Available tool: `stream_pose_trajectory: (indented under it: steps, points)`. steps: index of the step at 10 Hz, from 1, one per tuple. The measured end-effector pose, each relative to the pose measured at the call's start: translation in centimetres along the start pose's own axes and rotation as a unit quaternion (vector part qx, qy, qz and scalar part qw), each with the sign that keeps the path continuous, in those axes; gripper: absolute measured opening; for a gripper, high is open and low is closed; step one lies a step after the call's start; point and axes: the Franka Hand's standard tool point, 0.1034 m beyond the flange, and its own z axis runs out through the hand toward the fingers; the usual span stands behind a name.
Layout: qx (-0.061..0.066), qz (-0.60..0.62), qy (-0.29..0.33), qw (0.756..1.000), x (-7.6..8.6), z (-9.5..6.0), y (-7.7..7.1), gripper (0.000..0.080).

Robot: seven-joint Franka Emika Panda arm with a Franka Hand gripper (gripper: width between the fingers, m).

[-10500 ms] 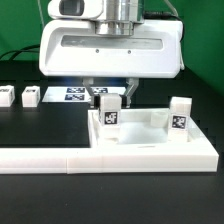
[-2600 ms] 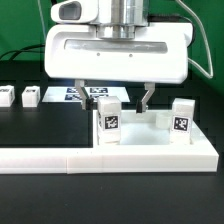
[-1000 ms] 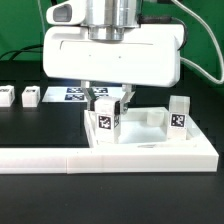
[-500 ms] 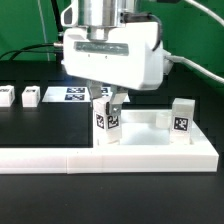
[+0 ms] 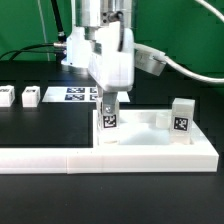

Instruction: Assemble square table

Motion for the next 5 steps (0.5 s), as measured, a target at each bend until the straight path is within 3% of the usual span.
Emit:
stream_pose_trajectory:
  steps: [3,4,5]
  points:
    - [0.001,0.081,-0.007,0.997,-0.08,-0.01,0.07,0.0291]
    - [0.001,0.068,-0.006,0.998,-0.09,0.02,0.08,0.0423]
    - [0.001,0.049,-0.007,0.999,-0.16,0.04,0.09,0.0423]
